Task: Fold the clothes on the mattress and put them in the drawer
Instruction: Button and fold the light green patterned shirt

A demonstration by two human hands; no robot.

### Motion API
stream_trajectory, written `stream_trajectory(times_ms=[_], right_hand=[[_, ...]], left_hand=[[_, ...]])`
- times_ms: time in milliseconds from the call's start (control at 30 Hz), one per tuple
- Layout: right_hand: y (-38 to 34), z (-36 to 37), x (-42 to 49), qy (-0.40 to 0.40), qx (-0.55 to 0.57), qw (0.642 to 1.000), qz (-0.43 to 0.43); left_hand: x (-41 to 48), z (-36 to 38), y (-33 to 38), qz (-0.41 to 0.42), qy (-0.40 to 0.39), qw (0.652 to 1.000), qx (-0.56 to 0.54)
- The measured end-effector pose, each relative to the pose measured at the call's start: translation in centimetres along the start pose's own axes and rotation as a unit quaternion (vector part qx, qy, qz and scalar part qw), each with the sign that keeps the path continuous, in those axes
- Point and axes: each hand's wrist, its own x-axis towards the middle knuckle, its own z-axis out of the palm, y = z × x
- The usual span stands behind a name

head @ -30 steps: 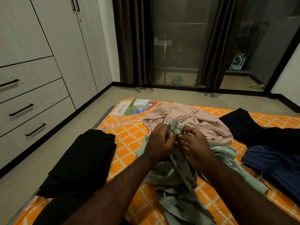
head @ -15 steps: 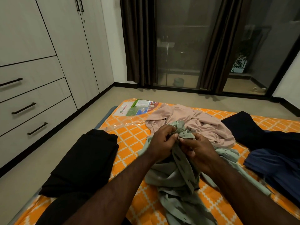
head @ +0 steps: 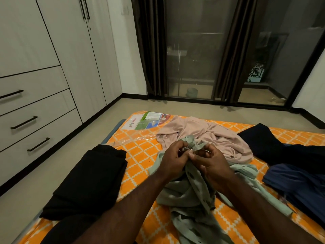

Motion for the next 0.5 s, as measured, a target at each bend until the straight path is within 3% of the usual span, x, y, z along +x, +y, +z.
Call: stream_trajectory(times_ms=[300, 500], right_hand=[[-0.18, -0.69, 0.25, 0.000, -0.072, 0.997, -0.023], [0.21, -0.46, 0.53, 0.030, -0.057, 0.998, -0.026]], left_hand=[[0.14, -0.15, 0.33, -0.135, -0.036, 0.978, -0.156], [-0.08, 0.09, 0.44, -0.124, -0.001, 0.977, -0.175]])
